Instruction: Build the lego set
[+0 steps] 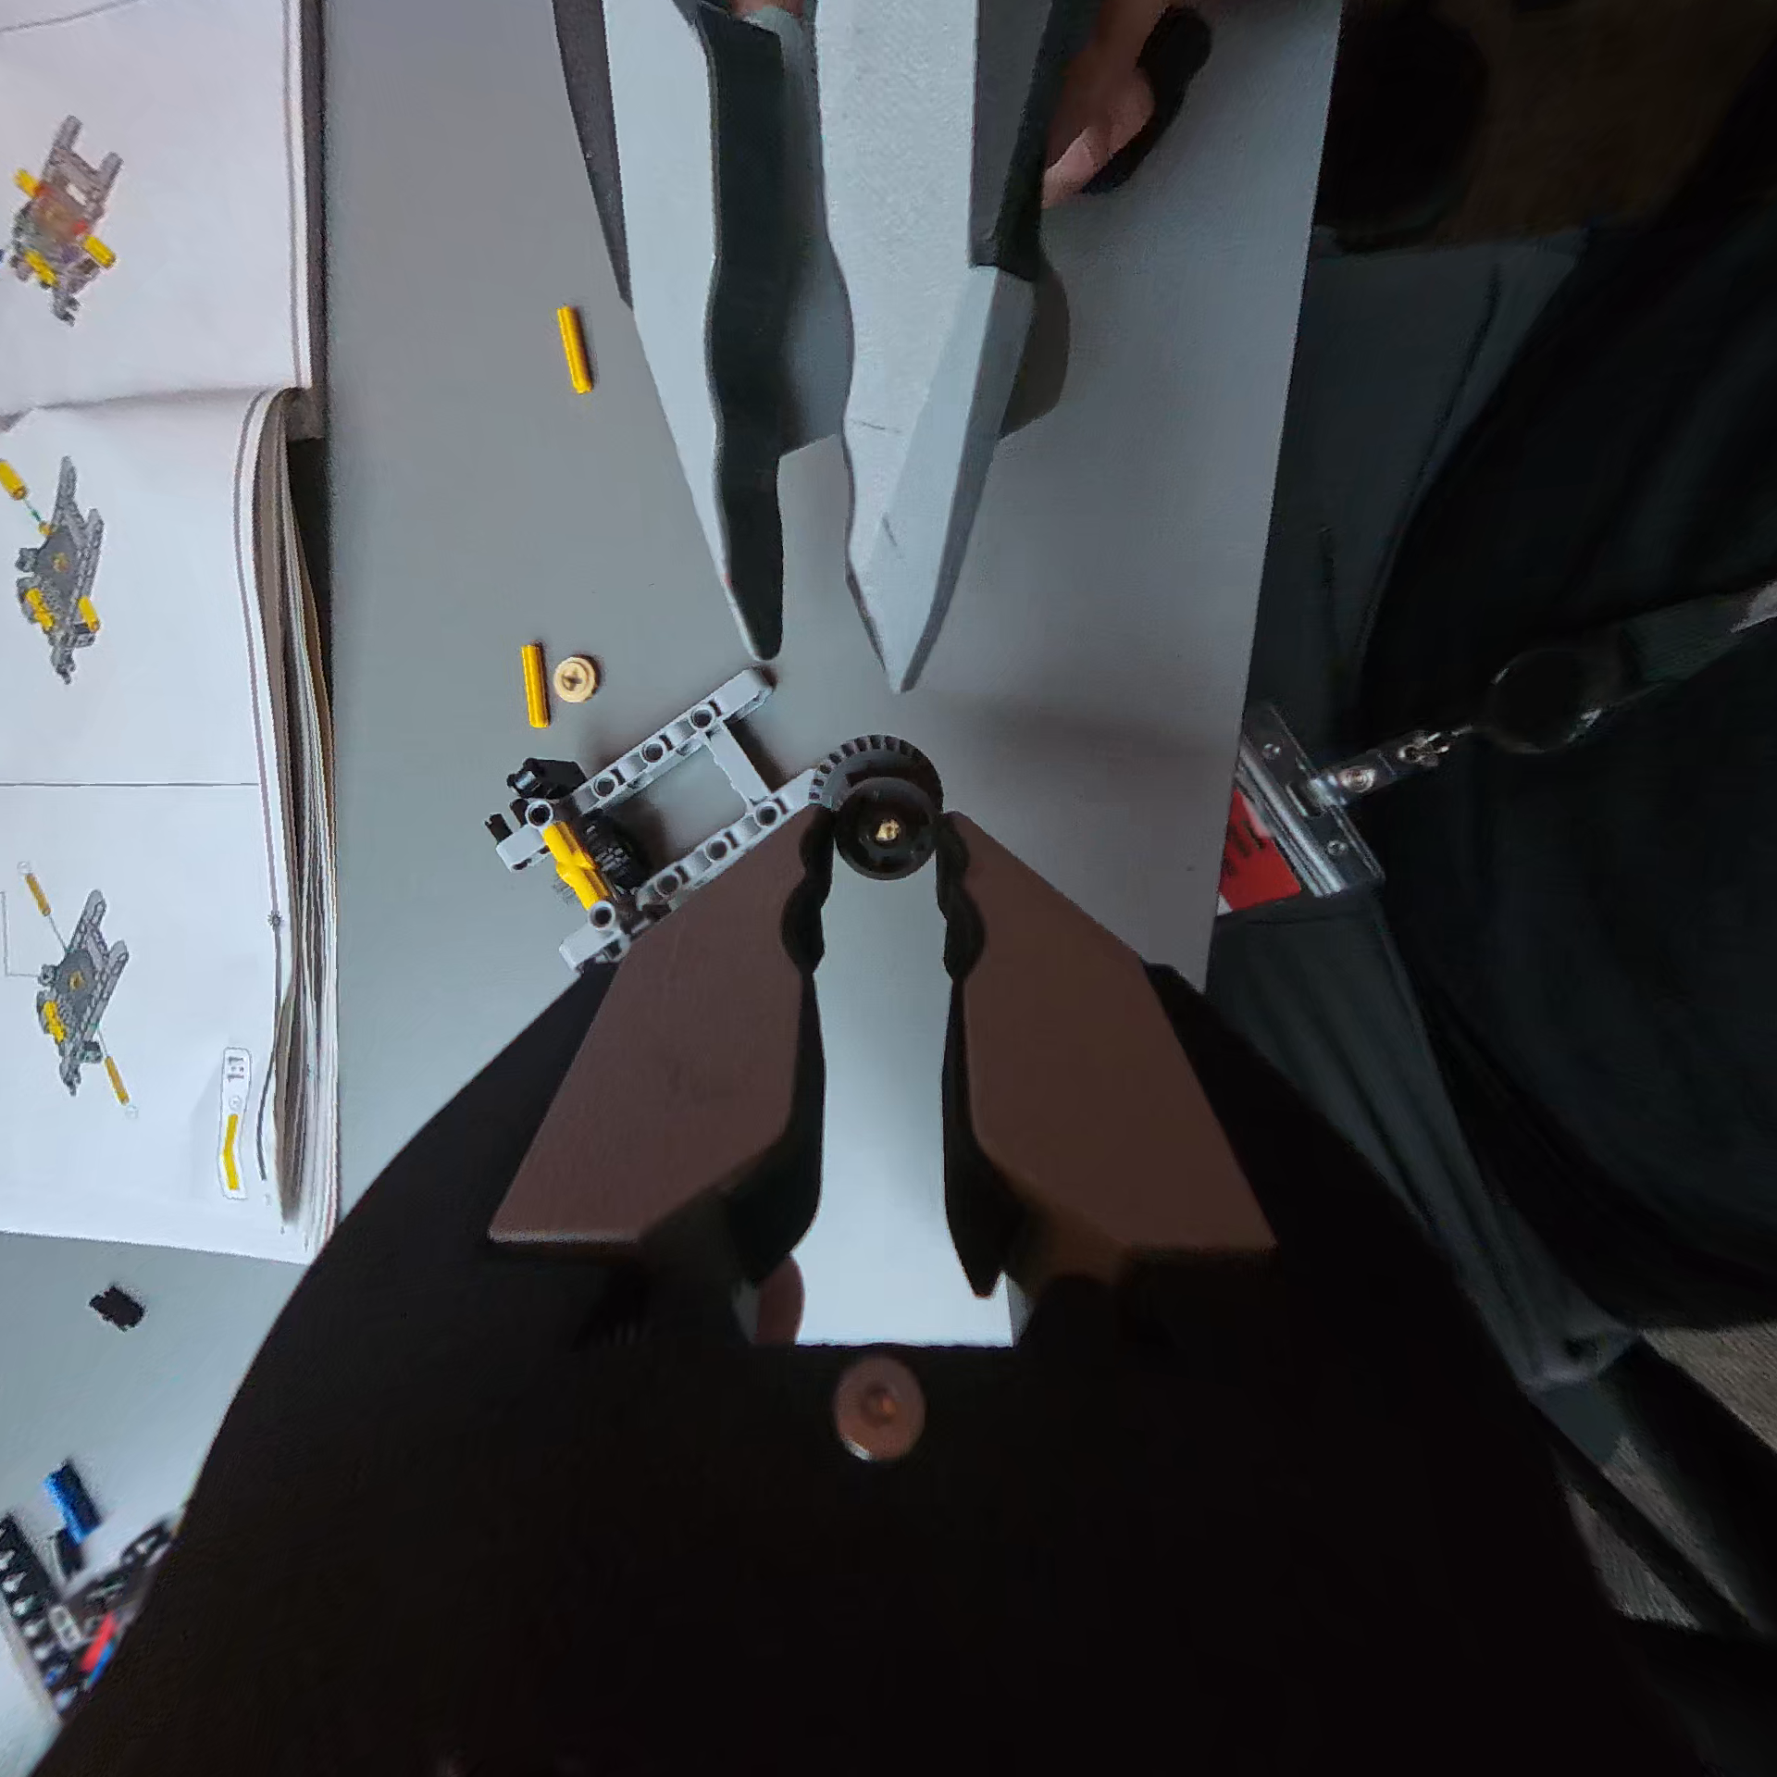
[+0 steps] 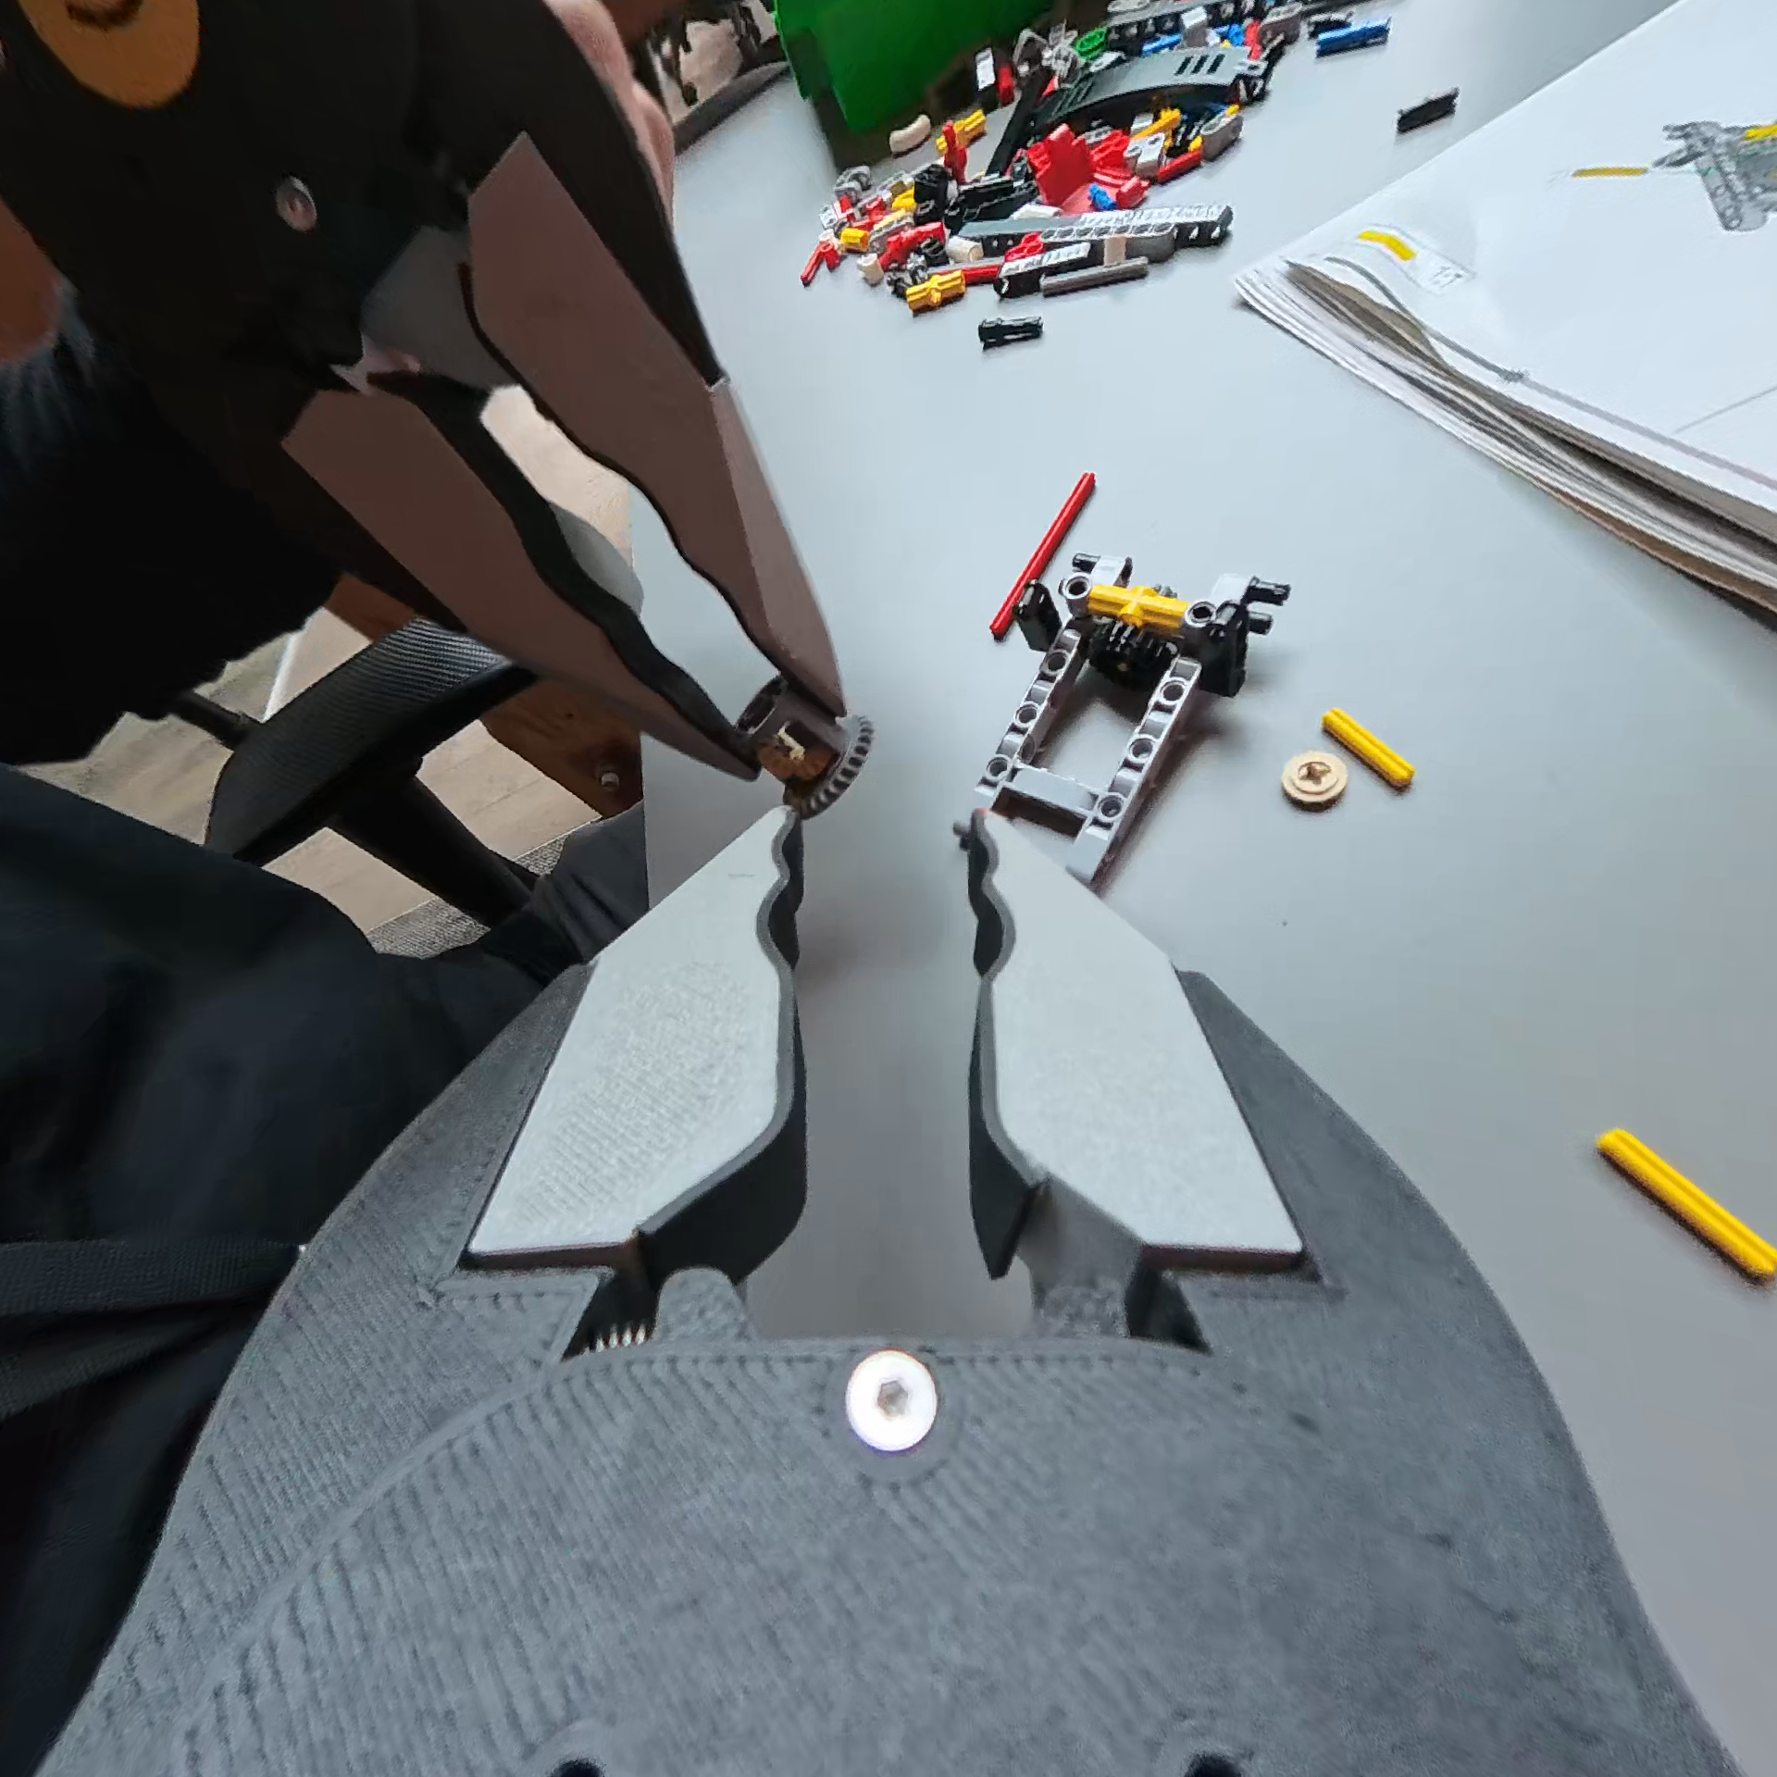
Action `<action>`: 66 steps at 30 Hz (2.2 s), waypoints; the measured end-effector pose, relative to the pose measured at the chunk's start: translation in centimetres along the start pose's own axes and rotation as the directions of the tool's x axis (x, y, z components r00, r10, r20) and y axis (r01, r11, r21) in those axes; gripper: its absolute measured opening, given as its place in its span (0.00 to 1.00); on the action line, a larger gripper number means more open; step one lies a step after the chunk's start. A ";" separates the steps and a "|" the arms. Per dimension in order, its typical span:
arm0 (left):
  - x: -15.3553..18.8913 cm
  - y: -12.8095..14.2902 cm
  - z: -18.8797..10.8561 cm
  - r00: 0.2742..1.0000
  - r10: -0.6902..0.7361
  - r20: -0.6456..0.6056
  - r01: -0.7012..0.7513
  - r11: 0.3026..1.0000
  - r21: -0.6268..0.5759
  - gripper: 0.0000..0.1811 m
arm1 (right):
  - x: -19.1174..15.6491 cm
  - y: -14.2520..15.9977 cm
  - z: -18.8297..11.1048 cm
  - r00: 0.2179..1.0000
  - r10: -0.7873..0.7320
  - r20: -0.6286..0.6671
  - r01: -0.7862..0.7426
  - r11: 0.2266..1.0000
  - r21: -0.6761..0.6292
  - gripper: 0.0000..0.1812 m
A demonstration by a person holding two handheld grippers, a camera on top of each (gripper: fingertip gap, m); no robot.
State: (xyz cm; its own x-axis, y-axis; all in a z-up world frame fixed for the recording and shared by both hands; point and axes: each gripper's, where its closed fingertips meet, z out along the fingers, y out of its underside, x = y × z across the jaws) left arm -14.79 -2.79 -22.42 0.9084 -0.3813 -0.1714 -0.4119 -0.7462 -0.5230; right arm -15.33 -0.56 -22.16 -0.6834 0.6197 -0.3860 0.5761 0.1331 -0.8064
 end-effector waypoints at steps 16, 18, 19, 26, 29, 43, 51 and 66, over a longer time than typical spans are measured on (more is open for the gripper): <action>1.4 -1.7 -2.5 0.994 0.070 0.084 -0.092 0.951 0.296 0.11 | -0.6 -0.8 0.1 0.991 0.011 0.136 -0.017 0.999 0.043 0.20; 1.3 -1.9 -2.5 0.993 0.079 0.091 -0.103 0.946 0.307 0.11 | -1.1 -1.0 -0.1 0.987 0.002 0.163 -0.011 0.998 0.056 0.20; 1.3 -1.8 -2.4 0.993 0.079 0.093 -0.103 0.949 0.298 0.11 | -1.3 -1.1 -0.2 0.985 0.000 0.174 -0.012 0.998 0.065 0.20; 0.0 -2.3 -2.4 0.977 0.071 0.199 -0.124 0.956 0.265 0.10 | -2.0 -1.3 -0.9 0.982 -0.018 0.186 -0.001 0.995 0.104 0.19; -0.2 -2.4 -2.2 0.971 0.065 0.232 -0.122 0.962 0.245 0.10 | -2.2 -1.9 -1.1 0.983 -0.011 0.183 -0.016 0.989 0.149 0.14; -0.8 -1.8 -0.9 0.966 -0.061 0.252 0.017 0.984 0.175 0.10 | -1.0 -1.7 -0.1 0.993 0.023 0.115 -0.039 0.990 0.134 0.08; -0.9 -2.0 -0.7 0.966 -0.078 0.245 0.033 0.983 0.180 0.10 | -0.8 -1.6 0.0 0.995 0.015 0.098 -0.027 0.992 0.123 0.06; -0.8 -2.0 -0.3 0.967 -0.079 0.240 0.038 0.985 0.170 0.10 | -0.6 -1.4 0.2 0.997 -0.003 0.074 -0.006 0.994 0.112 0.07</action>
State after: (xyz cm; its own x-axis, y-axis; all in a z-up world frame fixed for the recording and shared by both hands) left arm -14.72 -1.18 -20.99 0.9286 -0.1788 -0.3252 -0.3588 -0.6566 -0.6634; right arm -15.79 -1.23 -20.93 -0.7162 0.5604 -0.4158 0.5259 0.0417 -0.8495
